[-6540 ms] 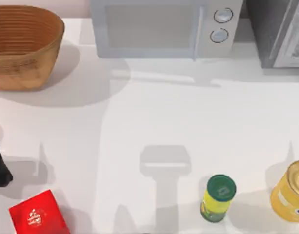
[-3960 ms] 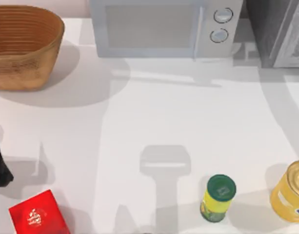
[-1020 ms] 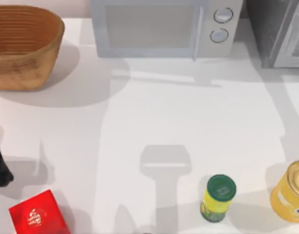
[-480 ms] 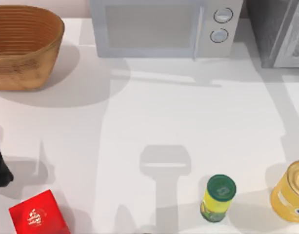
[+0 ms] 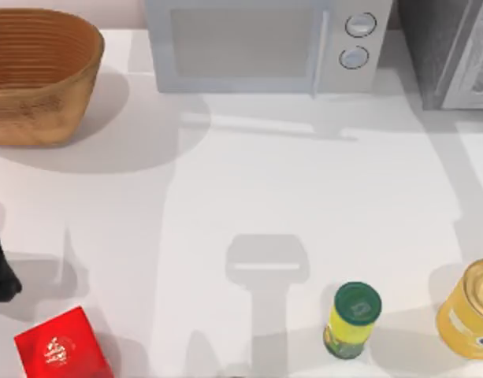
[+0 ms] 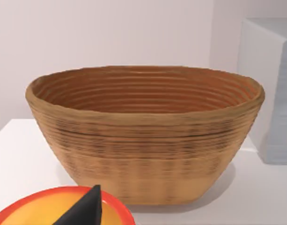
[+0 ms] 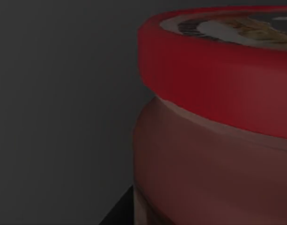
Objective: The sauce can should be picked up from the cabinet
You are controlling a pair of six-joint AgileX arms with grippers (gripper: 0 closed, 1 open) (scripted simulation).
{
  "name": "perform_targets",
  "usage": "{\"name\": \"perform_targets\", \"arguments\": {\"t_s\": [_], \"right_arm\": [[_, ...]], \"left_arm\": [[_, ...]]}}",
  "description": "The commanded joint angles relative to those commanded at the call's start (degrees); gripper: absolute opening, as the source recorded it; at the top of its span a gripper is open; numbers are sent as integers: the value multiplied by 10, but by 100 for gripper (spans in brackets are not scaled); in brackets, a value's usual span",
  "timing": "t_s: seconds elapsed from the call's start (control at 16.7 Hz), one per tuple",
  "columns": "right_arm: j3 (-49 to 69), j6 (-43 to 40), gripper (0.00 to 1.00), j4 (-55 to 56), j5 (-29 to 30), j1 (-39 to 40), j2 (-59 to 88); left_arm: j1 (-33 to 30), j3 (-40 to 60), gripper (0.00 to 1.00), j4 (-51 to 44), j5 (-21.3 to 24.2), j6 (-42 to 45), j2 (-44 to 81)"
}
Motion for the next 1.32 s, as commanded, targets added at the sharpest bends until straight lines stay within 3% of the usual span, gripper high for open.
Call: {"name": "perform_targets", "arguments": {"t_s": [0.42, 0.96, 1.32], "right_arm": [[-5, 1, 0, -6, 4, 3, -9], [-105, 2, 0, -140, 61, 66, -251], [-114, 3, 0, -158, 68, 72, -275]], "left_arm": [[0, 0, 100, 0, 0, 0, 0], [0, 0, 100, 0, 0, 0, 0], [0, 0, 100, 0, 0, 0, 0]]}}
